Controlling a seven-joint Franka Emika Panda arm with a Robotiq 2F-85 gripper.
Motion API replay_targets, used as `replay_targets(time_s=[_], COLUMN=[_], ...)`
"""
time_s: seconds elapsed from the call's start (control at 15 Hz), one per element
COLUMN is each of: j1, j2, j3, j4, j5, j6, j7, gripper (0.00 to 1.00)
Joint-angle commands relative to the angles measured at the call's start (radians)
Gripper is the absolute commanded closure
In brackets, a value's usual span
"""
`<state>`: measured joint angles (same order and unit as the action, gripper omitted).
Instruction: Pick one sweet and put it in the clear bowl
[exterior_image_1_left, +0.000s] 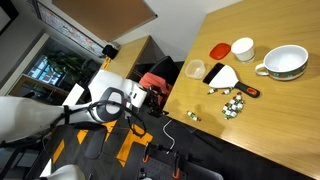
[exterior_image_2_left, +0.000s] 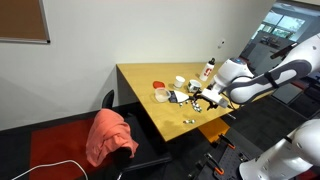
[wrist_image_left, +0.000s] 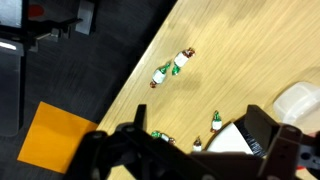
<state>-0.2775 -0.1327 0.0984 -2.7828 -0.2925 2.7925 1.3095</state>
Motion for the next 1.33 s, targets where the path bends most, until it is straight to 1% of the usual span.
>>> replay_targets(time_s=[0.0, 0.07, 0.33, 0.47, 0.8, 0.93, 1.07, 1.27], j1=[-0.038, -0.076, -0.114, -0.120, -0.100, -0.103, -0.095, -0.079], j2=[0.069, 0.090, 0.189, 0.261, 0.433, 0.495, 0.545, 0.600], j3=[-0.026, -0.005, -0.032, -0.052, -0.110, -0.113, -0.113, -0.111], j4=[0.009, 0.013, 0.044, 0.070, 0.133, 0.153, 0.175, 0.202], j5=[-0.164, -0.216, -0.415, -0.468, -0.507, -0.490, -0.480, -0.473], j6=[0.083, 0.100, 0.147, 0.183, 0.313, 0.373, 0.400, 0.402], j7=[0.205, 0.271, 0.470, 0.521, 0.533, 0.517, 0.515, 0.519], gripper=[0.00, 0.00, 0.00, 0.00, 0.00, 0.00, 0.00, 0.00])
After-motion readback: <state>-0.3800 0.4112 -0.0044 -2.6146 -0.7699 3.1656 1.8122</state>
